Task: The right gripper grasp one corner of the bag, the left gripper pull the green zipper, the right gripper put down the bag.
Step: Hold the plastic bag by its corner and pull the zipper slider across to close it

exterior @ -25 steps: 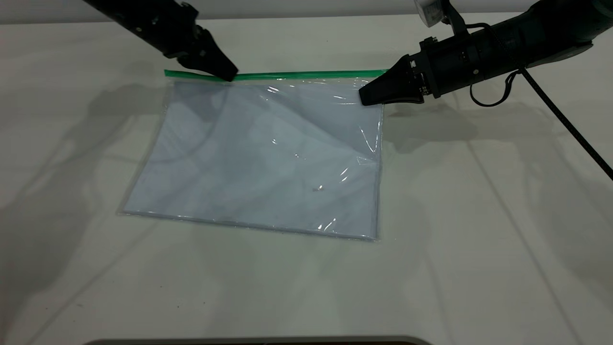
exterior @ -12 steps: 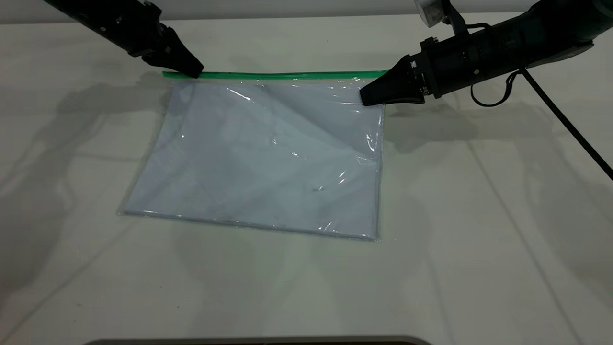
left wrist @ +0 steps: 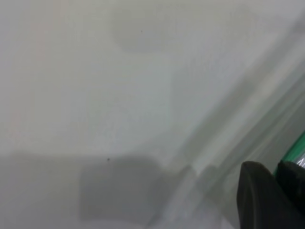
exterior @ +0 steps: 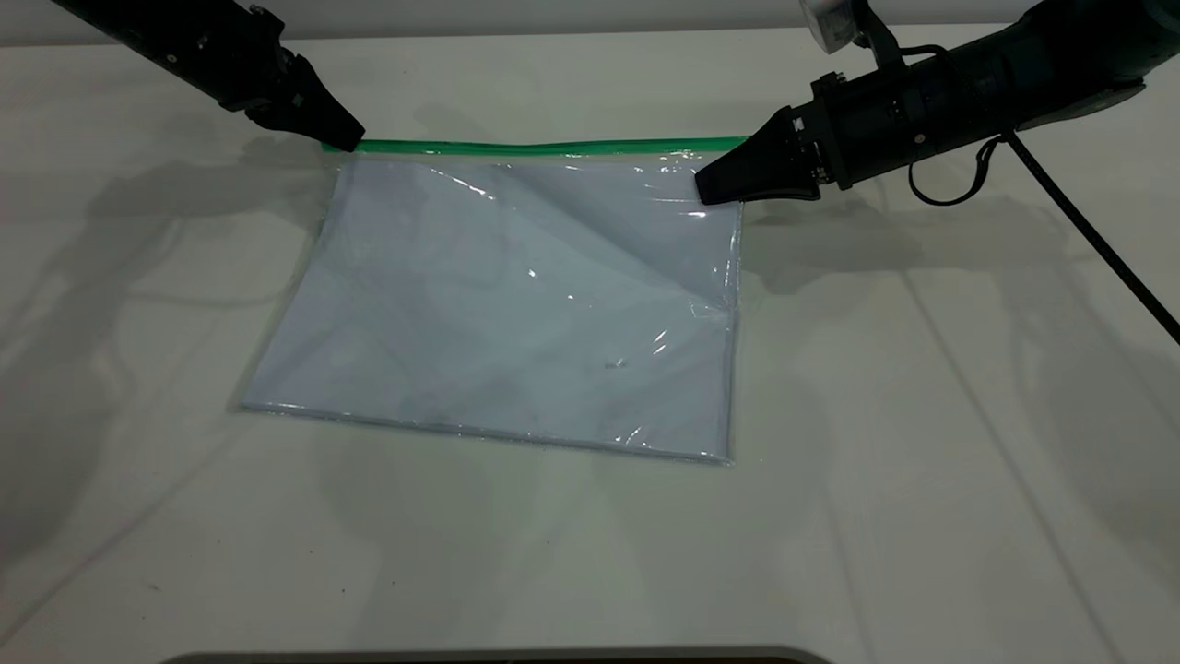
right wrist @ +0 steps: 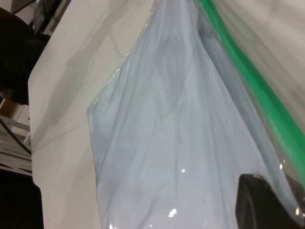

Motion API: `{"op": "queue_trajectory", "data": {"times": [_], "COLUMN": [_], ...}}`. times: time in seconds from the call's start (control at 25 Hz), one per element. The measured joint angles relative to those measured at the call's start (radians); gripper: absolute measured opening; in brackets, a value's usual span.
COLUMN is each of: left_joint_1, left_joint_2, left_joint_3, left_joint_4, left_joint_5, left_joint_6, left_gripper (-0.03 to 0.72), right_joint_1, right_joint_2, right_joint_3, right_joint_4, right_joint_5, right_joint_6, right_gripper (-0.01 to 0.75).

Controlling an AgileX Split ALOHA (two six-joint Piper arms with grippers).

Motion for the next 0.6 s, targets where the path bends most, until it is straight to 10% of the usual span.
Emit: {"op": "queue_trajectory", "data": {"times": [0.32, 0.6], "left_joint_1": [-0.001, -0.009], "left_joint_2": [0.000, -0.034], "left_joint_3": [0.000, 0.000], "left_joint_4": [0.002, -0.044], "left_joint_5": [-0.002, -0.024], "left_joint_6": [-0.001, -0.001], "left_gripper": [0.140, 0.414], "right_joint_1": [-0.002, -0.010], "right_joint_2": [0.000, 0.001], "right_joint_3": [0.000, 0.000], "right_joint_4": [-0.004, -0.025], "right_joint_5": [0.000, -0.021], "right_joint_6": [0.000, 0.002], "right_gripper": [0.035, 0.054]}}
